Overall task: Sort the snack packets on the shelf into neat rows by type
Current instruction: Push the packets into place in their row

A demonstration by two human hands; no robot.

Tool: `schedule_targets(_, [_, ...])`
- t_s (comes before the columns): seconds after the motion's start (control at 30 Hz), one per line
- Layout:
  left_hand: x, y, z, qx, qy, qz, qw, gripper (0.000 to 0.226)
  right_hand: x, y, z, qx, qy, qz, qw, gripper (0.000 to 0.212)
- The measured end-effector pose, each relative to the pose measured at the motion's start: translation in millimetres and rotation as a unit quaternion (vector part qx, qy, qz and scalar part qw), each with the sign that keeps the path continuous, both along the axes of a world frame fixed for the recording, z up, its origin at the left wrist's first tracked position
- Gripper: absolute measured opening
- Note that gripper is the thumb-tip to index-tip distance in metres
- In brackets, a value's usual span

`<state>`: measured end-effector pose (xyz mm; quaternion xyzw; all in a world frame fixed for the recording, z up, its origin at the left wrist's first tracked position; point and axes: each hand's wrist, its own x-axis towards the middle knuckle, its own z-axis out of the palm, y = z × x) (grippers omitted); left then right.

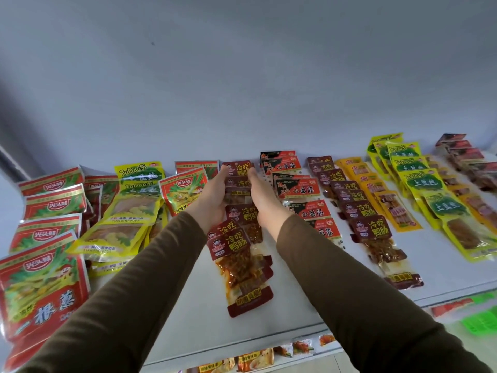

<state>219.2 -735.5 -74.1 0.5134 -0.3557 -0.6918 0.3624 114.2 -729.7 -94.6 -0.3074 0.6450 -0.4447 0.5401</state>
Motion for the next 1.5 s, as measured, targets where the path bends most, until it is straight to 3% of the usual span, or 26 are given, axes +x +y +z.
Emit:
schedule_targets(0.17, [3.1, -2.5, -2.1, -0.003, 0.01, -0.017, 1.0, 0.048, 0.0, 0.5, -1.1, 0.022, 0.007, 0.01, 1.0, 0.087])
schedule_targets(0.3, [7.5, -5.5, -5.1, -0.004, 0.002, -0.071, 0.997, 0.053, -7.3, 6.0, -4.2, 0.044, -0.007, -0.001, 0.999, 0.072])
schedule_targets(0.4, [6.9, -6.7, 3.1, 0.006, 0.028, -0.054, 0.998, 0.044, -4.3, 2.2, -3.6, 0.038, -0.005, -0.005, 0.999, 0.084])
schedule_targets(0.53, [0.7, -11.0, 7.7, 0.038, 0.045, -0.05, 0.997, 0.049, -3.6, -19.9, -24.3, 0.033, 0.008, -0.017, 0.999, 0.098])
schedule_targets(0.73, [-2.0, -12.0, 3.5, 0.04, 0.019, -0.079, 0.996, 0.057, -7.4, -6.4, -6.0, 0.042, 0.005, -0.017, 0.999, 0.076])
schedule_targets(0.87, [-7.3, -17.9, 0.2, 0.059, 0.028, -0.04, 0.997, 0.052, -4.3, -14.6, -10.2, 0.038, 0.015, -0.028, 0.999, 0.083])
schedule_targets(1.07, [-8.4, -19.3, -6.3, 0.063, 0.059, -0.002, 0.996, 0.058, -12.0, -13.4, 3.7, 0.037, -0.015, -0.033, 0.999, 0.052])
schedule_targets(1.23, [-11.3, -20.0, 0.4, 0.027, 0.04, 0.022, 0.999, 0.06, -4.7, -14.4, 10.6, 0.023, -0.032, -0.033, 0.999, 0.064])
schedule_targets(1.37, [-6.7, -24.9, -1.5, 0.045, 0.016, -0.009, 0.999, 0.072, -10.1, -13.4, 15.5, 0.038, -0.025, -0.019, 0.999, 0.06])
schedule_targets(1.5, [-7.4, -20.3, 1.6, 0.008, 0.017, -0.013, 1.0, 0.072, -13.9, -9.1, 12.3, 0.028, -0.008, -0.013, 0.999, 0.066])
